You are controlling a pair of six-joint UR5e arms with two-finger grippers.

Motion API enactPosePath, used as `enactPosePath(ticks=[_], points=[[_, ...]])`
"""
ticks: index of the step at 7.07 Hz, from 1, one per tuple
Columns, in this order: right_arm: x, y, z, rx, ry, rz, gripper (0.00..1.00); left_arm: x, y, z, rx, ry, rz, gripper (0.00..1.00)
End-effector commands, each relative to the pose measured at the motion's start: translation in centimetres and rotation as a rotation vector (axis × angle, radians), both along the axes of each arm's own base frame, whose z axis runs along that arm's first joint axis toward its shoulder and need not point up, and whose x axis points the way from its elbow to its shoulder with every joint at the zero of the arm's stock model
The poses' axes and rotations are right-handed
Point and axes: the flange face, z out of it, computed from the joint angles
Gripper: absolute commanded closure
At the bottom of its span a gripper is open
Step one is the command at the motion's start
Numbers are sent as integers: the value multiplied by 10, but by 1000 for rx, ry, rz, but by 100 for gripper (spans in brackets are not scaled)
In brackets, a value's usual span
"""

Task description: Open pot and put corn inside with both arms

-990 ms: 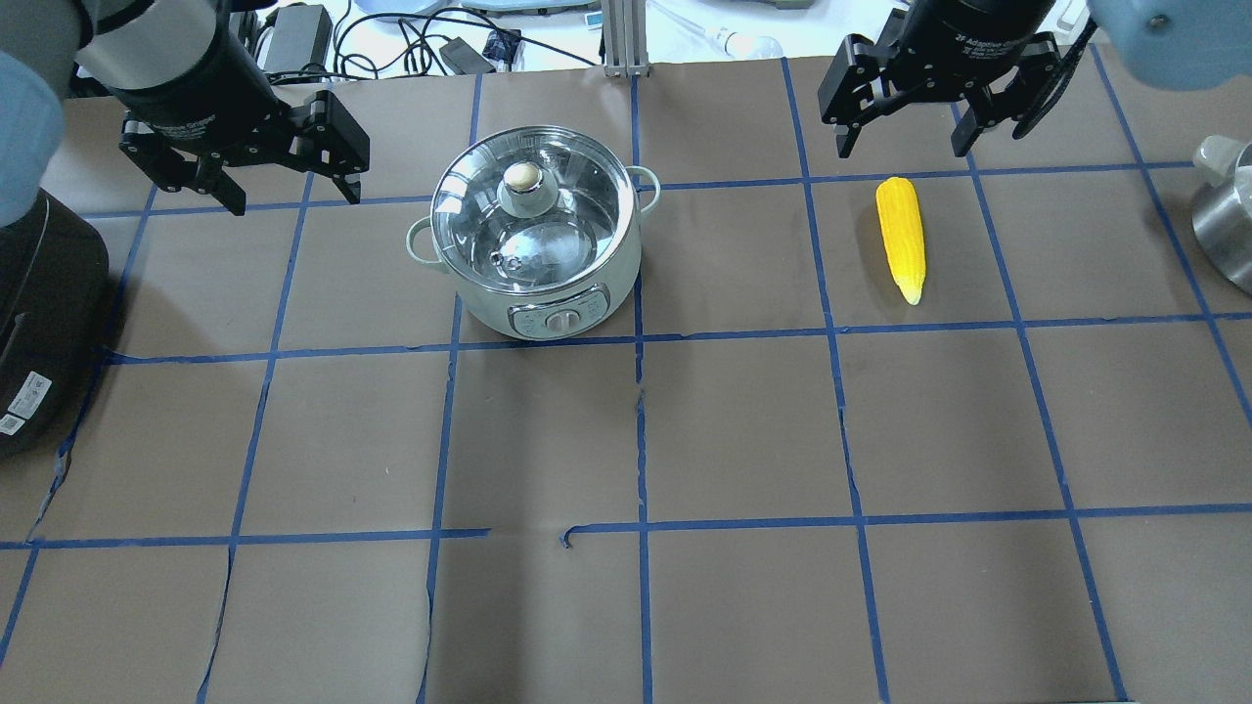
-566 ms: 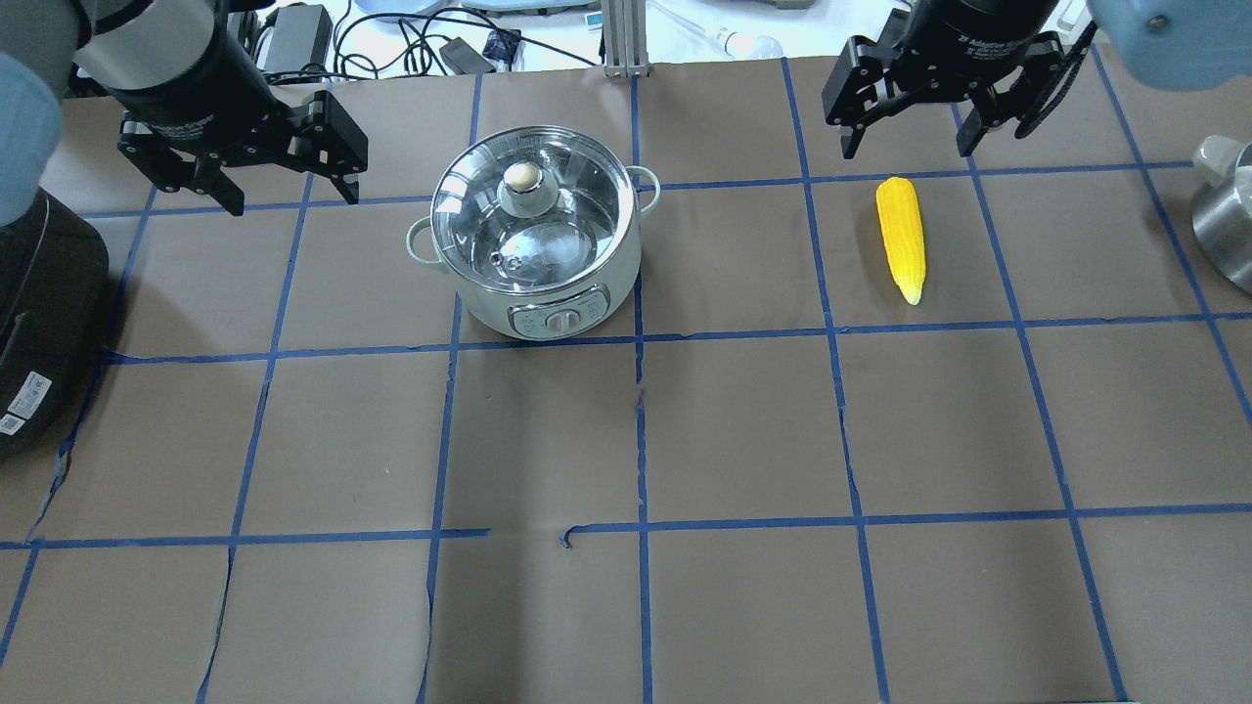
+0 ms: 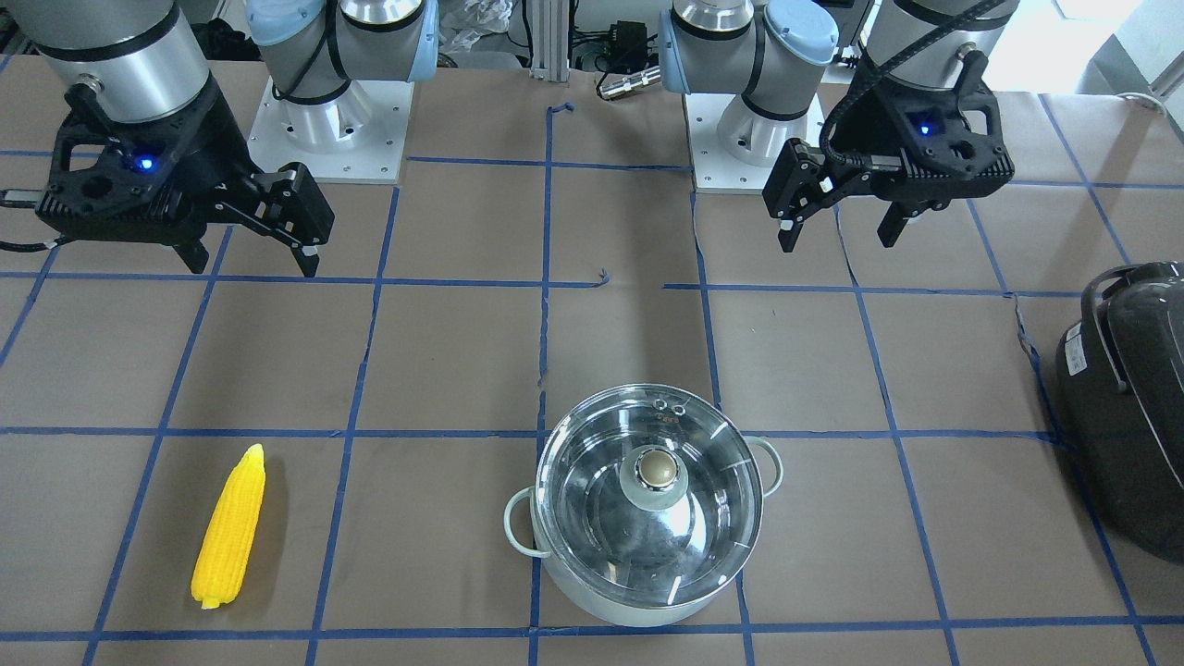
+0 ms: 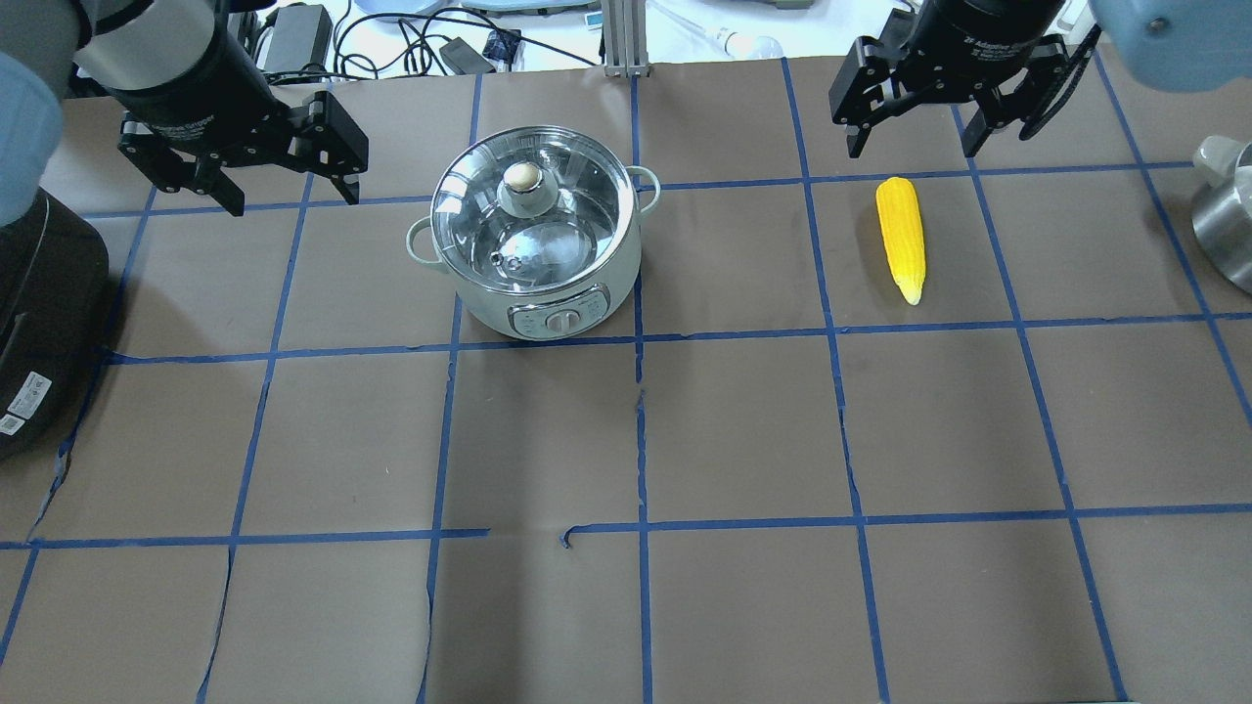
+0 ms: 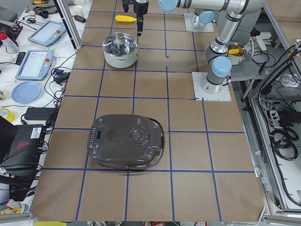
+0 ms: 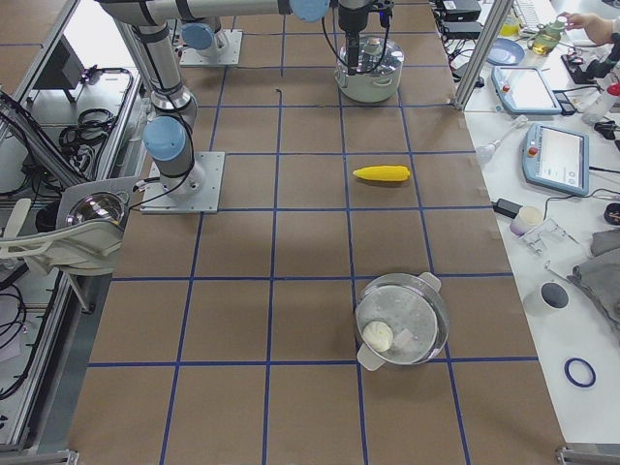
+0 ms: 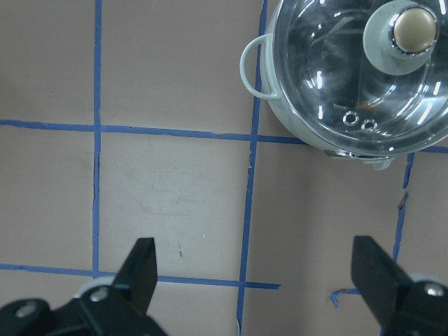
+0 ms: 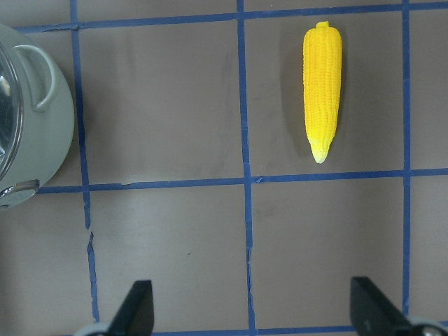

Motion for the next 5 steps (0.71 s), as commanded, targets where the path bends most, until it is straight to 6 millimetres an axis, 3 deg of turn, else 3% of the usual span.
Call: enactPosePath(ticks=[1, 5], points=[[-7, -2, -17, -16, 3, -12, 0, 0, 0, 0, 1, 1, 1, 0], [-18, -16, -11, -80, 7, 34, 0, 0, 0, 0, 1, 1, 1, 0]])
